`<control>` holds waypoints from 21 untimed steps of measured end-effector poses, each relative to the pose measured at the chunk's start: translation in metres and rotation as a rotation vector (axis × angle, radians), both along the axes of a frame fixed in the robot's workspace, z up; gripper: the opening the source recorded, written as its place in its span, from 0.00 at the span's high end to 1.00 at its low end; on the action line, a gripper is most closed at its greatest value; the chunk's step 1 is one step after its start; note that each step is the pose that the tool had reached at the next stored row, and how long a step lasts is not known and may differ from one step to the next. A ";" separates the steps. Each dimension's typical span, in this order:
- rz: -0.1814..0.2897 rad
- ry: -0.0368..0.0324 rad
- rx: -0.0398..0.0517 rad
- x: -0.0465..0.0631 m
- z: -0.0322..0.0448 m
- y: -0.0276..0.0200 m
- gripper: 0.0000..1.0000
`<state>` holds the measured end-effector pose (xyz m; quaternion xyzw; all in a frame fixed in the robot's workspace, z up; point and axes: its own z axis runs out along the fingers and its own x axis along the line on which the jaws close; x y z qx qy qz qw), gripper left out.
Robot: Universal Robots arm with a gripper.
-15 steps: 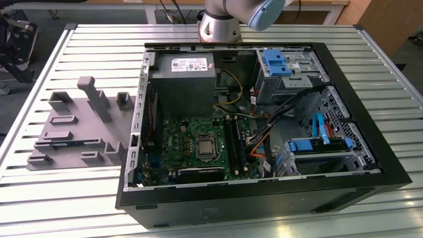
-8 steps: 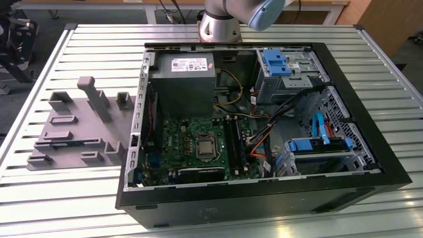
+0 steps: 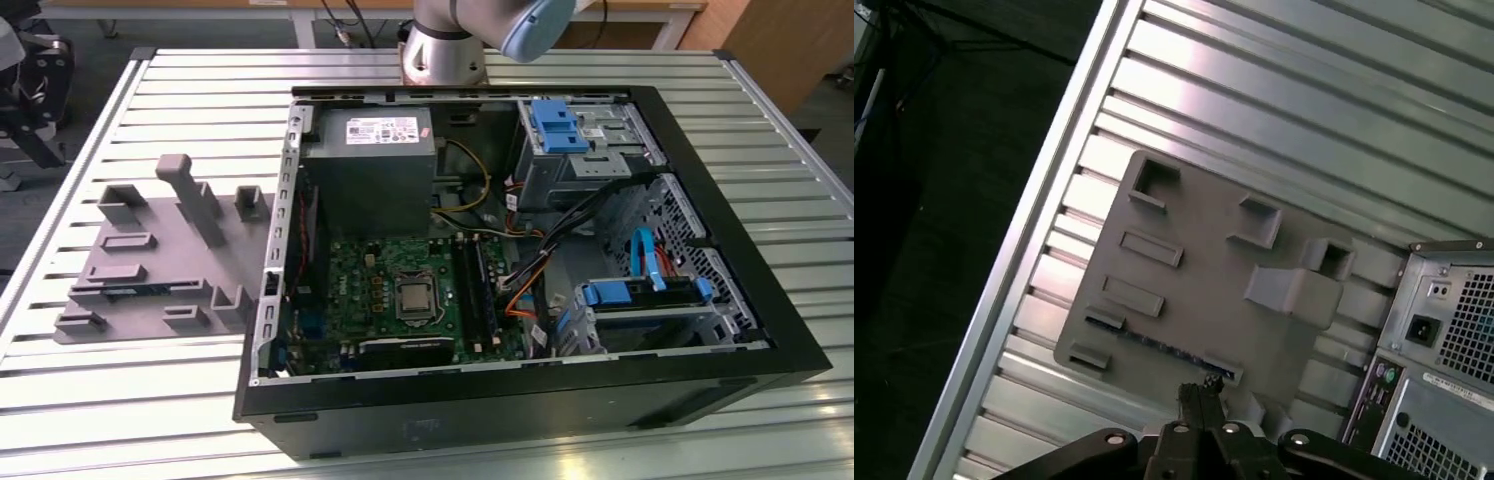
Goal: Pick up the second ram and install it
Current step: 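Pick up the second ram and move it above second insertion slot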
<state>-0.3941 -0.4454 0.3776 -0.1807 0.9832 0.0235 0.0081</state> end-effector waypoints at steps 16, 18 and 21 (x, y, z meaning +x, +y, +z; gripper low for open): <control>0.275 -0.0001 0.0000 -0.001 -0.0013 0.0000 0.89; 0.313 -0.0001 0.0000 -0.001 -0.0015 0.0000 0.89; 0.367 0.0000 0.0000 -0.001 -0.0019 0.0000 0.89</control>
